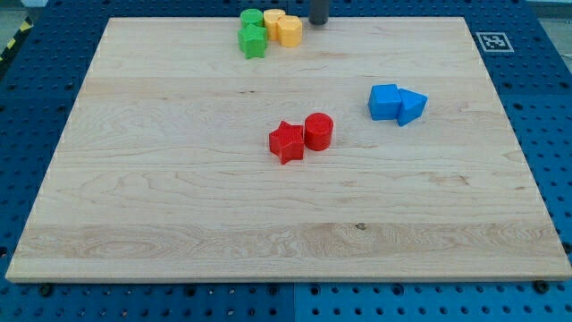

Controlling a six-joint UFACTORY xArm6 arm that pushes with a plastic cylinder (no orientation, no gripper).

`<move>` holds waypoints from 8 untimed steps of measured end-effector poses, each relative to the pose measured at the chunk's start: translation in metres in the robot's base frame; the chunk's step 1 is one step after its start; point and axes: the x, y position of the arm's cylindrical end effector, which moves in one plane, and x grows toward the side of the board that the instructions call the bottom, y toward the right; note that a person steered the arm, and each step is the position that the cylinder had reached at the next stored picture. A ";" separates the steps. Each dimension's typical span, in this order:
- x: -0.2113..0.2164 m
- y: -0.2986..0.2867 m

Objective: Move the yellow heart down a bit

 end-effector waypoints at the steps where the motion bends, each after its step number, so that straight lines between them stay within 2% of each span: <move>1: -0.002 -0.028; 6: -0.001 -0.080; 8: -0.001 -0.121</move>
